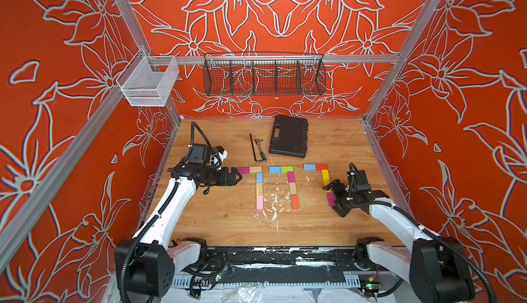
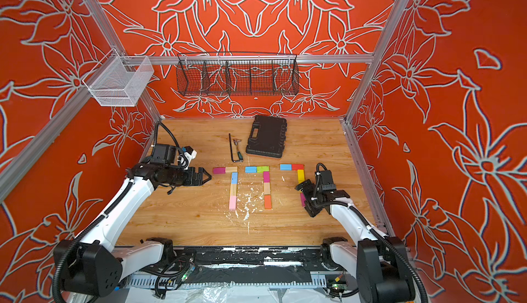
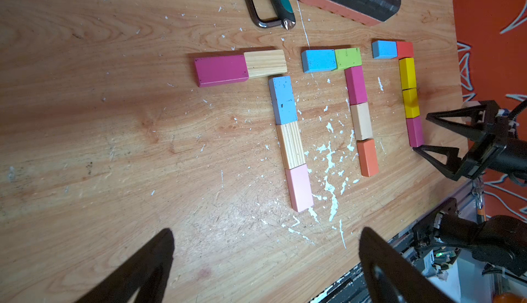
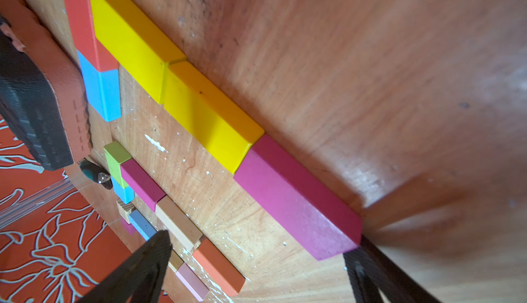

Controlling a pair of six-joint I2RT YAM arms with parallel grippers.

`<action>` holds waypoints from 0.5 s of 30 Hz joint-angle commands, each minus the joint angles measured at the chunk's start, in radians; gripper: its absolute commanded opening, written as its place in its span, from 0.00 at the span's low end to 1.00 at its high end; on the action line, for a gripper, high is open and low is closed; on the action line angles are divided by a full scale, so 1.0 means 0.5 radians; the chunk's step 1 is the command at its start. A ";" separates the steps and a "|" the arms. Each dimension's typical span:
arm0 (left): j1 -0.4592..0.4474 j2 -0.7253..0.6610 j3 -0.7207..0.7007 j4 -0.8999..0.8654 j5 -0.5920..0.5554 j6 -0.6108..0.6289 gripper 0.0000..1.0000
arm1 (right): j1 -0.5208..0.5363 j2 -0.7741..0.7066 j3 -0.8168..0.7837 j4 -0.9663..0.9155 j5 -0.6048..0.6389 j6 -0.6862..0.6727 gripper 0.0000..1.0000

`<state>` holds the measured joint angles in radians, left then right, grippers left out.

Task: Assemble the number 7 with building blocks
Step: Assemble the building block at the center of the board.

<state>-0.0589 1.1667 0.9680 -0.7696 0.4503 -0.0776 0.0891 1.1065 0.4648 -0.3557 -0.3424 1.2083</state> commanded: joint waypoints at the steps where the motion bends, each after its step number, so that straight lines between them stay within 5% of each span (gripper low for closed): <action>1: 0.010 0.006 0.018 -0.033 0.017 0.033 0.98 | -0.014 0.082 -0.092 -0.080 0.072 0.010 0.97; 9: 0.011 0.005 0.016 -0.035 0.015 0.033 0.98 | -0.014 0.037 -0.092 -0.160 0.008 0.004 0.97; 15: 0.012 -0.002 0.018 -0.035 0.014 0.033 0.98 | -0.015 -0.284 0.051 -0.599 0.149 -0.092 0.97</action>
<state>-0.0589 1.1667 0.9680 -0.7700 0.4503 -0.0776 0.0845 1.0248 0.4629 -0.4728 -0.3370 1.1923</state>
